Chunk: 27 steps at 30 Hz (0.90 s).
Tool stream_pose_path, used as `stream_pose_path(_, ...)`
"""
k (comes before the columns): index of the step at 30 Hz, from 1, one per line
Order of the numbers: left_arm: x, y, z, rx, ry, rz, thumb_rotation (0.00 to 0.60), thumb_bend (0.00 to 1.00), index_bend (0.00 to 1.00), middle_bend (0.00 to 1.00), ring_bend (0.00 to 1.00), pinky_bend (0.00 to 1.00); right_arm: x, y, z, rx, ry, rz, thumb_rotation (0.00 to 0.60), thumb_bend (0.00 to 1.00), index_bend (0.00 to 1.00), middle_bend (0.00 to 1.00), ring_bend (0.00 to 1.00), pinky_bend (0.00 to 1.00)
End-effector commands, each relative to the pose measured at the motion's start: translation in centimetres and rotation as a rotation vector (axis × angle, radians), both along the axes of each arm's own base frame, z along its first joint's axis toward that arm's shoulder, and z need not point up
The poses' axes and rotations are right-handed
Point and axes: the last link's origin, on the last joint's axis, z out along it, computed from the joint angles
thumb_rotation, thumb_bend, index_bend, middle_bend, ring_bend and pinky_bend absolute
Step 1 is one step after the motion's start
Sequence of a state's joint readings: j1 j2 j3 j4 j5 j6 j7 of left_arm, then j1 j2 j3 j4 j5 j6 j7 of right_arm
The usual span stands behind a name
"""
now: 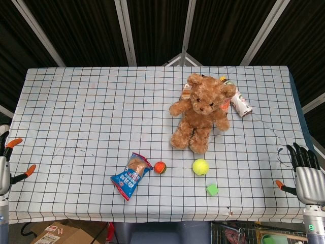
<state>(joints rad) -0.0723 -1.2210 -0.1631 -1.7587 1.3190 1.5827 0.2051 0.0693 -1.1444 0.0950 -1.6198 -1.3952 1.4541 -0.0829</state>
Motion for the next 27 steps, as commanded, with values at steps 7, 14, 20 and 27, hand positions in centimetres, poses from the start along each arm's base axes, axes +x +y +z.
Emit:
stream_pose_path(7,-0.2,-0.2,0.6,0.002,-0.007,0.001,0.600,0.26,0.26,0.04,0.00,0.00,0.1,-0.2,-0.3,0.006,-0.002,-0.007,0.600,0.11,0.00,0.00,0.00,0.00)
stream_pose_path(14,-0.2,-0.3,1.0,0.024,-0.014,-0.012,0.600,0.26,0.26,0.04,0.00,0.00,0.1,-0.1,-0.3,0.021,-0.034,-0.012,0.600,0.11,0.00,0.00,0.00,0.00)
stream_pose_path(20,-0.1,-0.1,0.6,0.013,-0.005,-0.006,0.600,0.26,0.26,0.04,0.00,0.00,-0.6,-0.4,-0.9,0.069,-0.069,-0.048,0.600,0.11,0.00,0.00,0.00,0.00)
stream_pose_path(27,-0.2,-0.5,1.1,0.028,-0.012,-0.008,0.600,0.26,0.26,0.04,0.00,0.00,-0.7,-1.2,-1.3,0.083,-0.147,-0.057,0.600,0.11,0.00,0.00,0.00,0.00)
